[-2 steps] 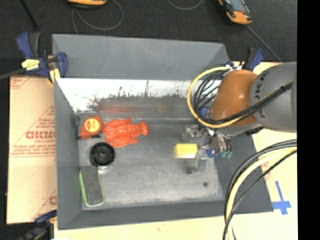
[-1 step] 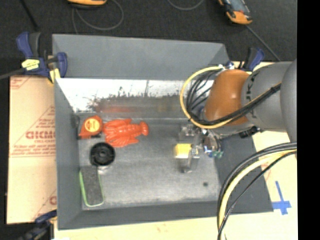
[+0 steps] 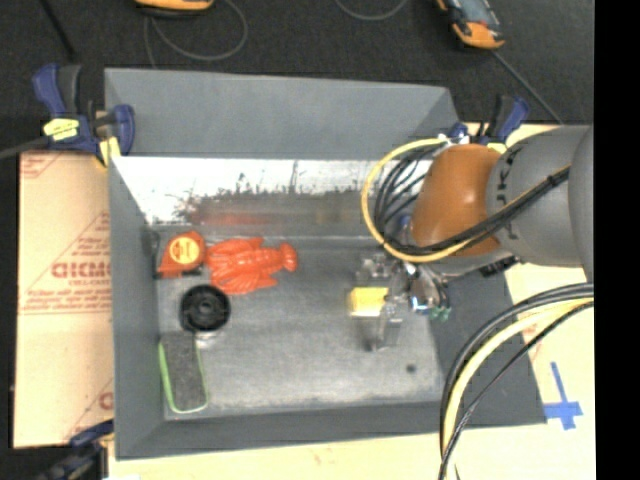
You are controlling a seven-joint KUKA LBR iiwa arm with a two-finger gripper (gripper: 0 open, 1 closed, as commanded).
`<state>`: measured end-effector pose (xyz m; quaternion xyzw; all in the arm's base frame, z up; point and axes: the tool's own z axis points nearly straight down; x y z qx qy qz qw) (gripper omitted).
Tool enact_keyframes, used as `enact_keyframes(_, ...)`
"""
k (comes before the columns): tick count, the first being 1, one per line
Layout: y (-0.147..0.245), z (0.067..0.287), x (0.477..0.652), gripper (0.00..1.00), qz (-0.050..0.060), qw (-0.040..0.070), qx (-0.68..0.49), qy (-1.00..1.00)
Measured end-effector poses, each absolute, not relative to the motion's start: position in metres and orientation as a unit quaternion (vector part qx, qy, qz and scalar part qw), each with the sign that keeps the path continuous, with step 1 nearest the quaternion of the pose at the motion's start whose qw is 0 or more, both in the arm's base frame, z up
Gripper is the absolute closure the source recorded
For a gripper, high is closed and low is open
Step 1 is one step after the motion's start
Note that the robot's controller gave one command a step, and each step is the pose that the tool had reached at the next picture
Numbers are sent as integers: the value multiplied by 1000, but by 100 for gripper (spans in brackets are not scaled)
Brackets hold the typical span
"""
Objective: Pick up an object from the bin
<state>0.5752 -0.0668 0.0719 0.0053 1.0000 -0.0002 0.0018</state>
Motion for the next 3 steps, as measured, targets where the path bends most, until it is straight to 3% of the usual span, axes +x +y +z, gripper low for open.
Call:
enact_keyframes(1, -70, 71, 573, 0, -1, 2, -5, 1000)
enact_keyframes(2, -64, 72, 584, 100, -1, 3, -32, 999)
enact_keyframes(3, -64, 72, 584, 100, -1, 3, -33, 999)
